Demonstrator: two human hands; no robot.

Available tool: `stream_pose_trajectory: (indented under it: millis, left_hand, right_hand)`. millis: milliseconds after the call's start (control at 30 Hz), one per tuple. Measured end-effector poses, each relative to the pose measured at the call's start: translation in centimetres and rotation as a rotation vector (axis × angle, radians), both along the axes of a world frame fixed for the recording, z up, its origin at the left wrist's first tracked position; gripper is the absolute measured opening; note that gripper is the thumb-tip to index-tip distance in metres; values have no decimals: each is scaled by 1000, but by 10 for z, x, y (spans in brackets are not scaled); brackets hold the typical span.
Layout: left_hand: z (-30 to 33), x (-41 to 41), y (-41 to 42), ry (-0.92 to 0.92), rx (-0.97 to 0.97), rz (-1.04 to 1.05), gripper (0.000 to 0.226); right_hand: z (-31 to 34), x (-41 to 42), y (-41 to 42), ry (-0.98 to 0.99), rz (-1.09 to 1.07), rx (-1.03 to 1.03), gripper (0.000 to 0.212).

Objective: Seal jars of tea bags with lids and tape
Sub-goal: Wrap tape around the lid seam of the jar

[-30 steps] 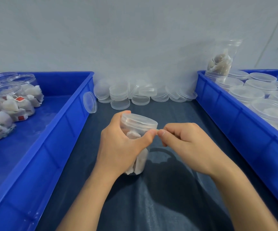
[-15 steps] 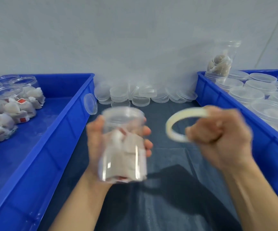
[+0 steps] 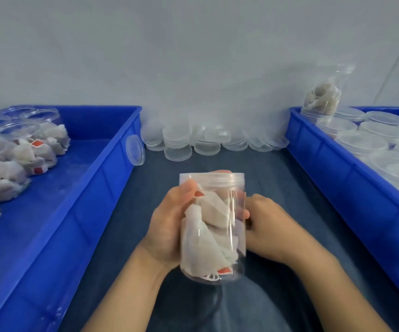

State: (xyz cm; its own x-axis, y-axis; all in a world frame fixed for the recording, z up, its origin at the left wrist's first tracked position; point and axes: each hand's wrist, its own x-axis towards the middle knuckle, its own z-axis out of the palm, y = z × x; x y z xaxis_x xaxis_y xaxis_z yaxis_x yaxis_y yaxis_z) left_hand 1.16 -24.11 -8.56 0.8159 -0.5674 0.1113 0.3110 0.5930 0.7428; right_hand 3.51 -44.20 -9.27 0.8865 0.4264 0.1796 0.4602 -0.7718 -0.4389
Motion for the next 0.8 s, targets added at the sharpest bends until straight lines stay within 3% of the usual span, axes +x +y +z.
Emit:
stream_pose_trajectory:
  millis: [233,333,400,467,600,700,800]
  left_hand:
    - [0,1,-5,-25,106,234,112]
    - [0,2,-7,-45,160,346,112]
    - [-1,3,-9,-77,212,422,111]
    - [-3,4,-13,-90,225,478,109]
    - [-6,2,-19,-130,243,526,101]
    - [-7,1,-22,-141,225,525,95]
    - [-8,2,-23,-135,202,514,76]
  right_hand:
    - [8,-2,-6,-25,-114,19,37]
    - [18,-5,-5,-122,-203,399,14]
    - [24,-11,3,-16,-137,783,28]
    - [25,-19,14,98,-16,972,49]
    - [19,-29,39,112,31,933,70]
    - [14,-28,45,63,-25,920,69]
    - [13,-27,44,63,-21,946,57]
